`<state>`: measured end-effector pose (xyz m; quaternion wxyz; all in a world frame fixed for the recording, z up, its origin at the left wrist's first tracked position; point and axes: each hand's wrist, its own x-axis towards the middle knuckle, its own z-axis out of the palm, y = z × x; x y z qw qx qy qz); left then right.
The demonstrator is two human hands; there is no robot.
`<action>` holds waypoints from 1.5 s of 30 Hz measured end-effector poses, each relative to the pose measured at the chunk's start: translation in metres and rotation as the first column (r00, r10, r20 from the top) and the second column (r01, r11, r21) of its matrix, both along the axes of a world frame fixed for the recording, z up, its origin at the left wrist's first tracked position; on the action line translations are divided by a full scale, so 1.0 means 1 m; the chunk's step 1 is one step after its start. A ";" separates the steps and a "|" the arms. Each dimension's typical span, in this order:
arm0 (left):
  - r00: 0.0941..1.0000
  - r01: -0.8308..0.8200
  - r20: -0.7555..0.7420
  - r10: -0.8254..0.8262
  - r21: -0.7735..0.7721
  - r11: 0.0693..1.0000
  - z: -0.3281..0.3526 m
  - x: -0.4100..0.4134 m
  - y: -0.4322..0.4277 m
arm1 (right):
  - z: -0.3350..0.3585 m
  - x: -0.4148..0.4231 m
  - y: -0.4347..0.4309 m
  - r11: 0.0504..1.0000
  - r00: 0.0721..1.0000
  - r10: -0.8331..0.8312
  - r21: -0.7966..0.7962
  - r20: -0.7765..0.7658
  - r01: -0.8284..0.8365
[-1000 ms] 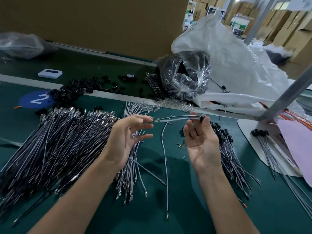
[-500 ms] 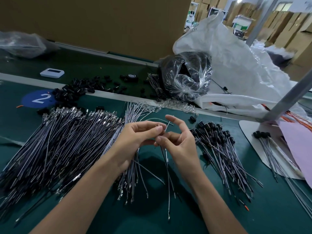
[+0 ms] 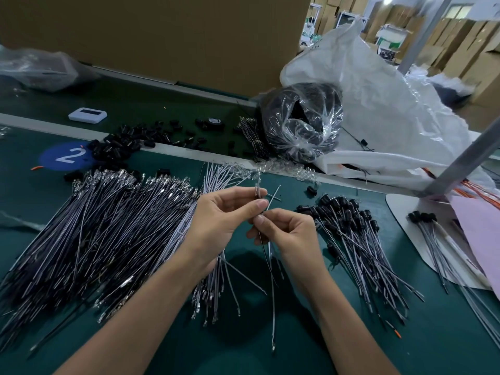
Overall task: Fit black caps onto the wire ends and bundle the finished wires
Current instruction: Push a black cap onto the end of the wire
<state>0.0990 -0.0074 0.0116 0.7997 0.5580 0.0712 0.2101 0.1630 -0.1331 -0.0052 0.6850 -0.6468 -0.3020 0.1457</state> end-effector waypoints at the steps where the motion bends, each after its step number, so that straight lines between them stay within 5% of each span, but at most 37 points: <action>1: 1.000 0.004 -0.001 -0.004 -0.003 1.000 0.000 -0.001 0.000 | 0.000 0.000 0.000 1.000 1.000 -0.003 0.006 -0.001 0.003; 9: 0.994 -0.104 0.010 0.105 -0.075 0.992 0.002 0.000 0.003 | -0.003 0.000 0.003 1.000 1.000 -0.020 0.005 0.010 0.020; 45: 0.997 -0.063 0.024 0.070 -0.223 0.973 0.002 0.001 0.005 | 0.000 -0.006 0.004 0.993 0.984 -0.093 -0.057 0.149 0.102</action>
